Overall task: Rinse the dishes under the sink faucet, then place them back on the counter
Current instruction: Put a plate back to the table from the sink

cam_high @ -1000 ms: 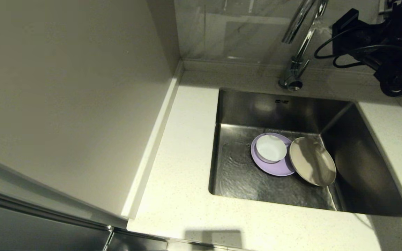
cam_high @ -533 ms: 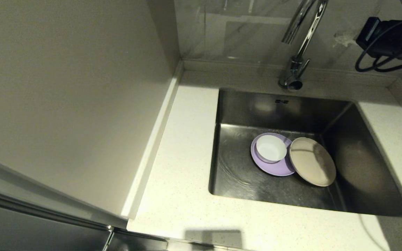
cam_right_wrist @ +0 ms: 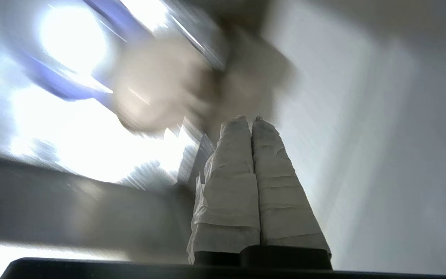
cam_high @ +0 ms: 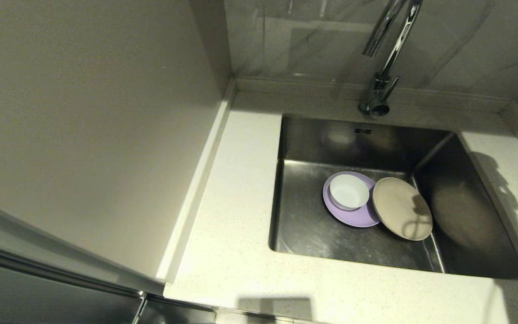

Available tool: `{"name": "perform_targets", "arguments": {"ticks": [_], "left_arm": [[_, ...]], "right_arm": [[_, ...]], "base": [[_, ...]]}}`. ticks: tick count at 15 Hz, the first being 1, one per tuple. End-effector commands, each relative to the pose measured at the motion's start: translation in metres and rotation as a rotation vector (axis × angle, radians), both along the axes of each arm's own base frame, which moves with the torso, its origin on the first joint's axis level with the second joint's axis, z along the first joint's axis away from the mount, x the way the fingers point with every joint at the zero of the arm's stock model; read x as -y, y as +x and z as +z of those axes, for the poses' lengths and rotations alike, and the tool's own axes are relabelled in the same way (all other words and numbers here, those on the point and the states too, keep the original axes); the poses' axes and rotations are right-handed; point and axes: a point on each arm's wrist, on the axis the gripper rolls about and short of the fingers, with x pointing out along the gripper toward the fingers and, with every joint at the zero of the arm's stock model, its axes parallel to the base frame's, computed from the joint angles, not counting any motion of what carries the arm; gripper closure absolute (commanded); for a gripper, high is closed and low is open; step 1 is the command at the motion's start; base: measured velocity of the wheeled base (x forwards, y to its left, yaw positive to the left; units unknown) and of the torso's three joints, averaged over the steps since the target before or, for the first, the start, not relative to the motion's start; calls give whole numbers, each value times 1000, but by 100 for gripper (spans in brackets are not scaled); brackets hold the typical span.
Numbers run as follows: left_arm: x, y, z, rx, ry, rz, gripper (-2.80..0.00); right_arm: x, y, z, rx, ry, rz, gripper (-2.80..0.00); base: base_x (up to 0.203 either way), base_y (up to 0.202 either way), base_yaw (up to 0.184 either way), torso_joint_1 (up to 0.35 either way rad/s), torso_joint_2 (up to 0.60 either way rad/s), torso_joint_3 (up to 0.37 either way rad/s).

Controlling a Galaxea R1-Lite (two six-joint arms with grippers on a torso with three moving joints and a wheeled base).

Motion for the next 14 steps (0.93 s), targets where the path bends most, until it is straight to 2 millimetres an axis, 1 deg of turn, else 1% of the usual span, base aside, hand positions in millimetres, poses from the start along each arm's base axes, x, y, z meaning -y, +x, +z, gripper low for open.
{"name": "perform_targets", "arguments": {"ticks": [1, 4, 6, 9, 10, 11, 14], "left_arm": [[0, 0, 0, 3, -1, 0, 0], [0, 0, 0, 3, -1, 0, 0], [0, 0, 0, 5, -1, 0, 0], [0, 0, 0, 3, -1, 0, 0], [0, 0, 0, 3, 1, -1, 0], [0, 0, 0, 3, -1, 0, 0], [0, 0, 0, 3, -1, 0, 0]], "right_arm": [[-2, -19, 2, -37, -52, -90, 0], [-1, -18, -17, -107, -70, -122, 0], [-1, -12, -22, -91, -95, -109, 0], [1, -7, -27, -115, -118, -89, 0], [1, -6, -29, -125, -118, -87, -118], [1, -4, -30, -130, -118, -87, -280], [3, 3, -43, -186, -122, -61, -280]], "base": [[0, 0, 0, 0, 0, 0], [0, 0, 0, 0, 0, 0], [0, 0, 0, 0, 0, 0], [0, 0, 0, 0, 0, 0], [0, 0, 0, 0, 0, 0], [0, 0, 0, 0, 0, 0], [0, 0, 0, 0, 0, 0]]}}
